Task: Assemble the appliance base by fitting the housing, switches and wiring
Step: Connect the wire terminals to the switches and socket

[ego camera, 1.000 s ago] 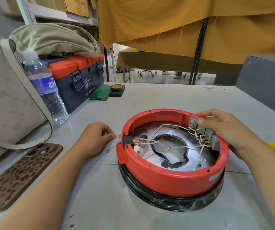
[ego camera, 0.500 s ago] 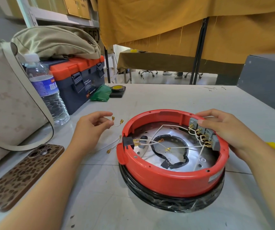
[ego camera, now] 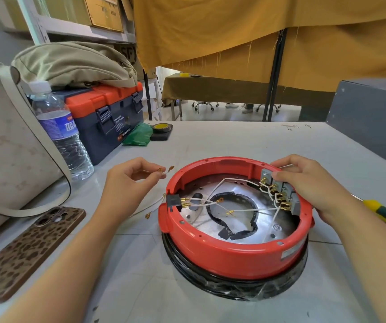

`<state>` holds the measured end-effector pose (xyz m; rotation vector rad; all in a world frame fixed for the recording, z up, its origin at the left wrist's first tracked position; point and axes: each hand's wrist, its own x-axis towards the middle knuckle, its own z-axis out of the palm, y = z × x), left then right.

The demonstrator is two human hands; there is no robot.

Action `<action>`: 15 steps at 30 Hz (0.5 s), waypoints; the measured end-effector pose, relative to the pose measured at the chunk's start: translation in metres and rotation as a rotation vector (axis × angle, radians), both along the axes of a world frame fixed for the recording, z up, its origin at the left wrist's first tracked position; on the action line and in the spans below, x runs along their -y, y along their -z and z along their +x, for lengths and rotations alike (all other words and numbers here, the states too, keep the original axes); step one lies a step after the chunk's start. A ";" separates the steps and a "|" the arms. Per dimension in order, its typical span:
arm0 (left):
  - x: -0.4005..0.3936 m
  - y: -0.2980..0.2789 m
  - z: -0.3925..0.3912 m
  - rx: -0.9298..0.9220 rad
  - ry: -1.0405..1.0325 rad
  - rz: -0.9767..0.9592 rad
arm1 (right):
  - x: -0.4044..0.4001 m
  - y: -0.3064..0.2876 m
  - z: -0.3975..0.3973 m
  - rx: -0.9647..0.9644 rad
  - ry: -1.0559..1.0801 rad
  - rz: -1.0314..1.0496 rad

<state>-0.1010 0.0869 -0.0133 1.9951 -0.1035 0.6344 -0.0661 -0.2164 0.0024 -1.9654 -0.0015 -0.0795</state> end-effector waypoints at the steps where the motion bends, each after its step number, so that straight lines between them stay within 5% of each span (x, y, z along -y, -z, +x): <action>1: 0.002 0.000 -0.001 0.010 0.008 -0.003 | -0.001 0.000 0.000 0.000 0.001 -0.001; 15: 0.005 -0.015 -0.006 -0.060 0.105 0.093 | 0.002 0.002 0.002 0.000 -0.008 -0.004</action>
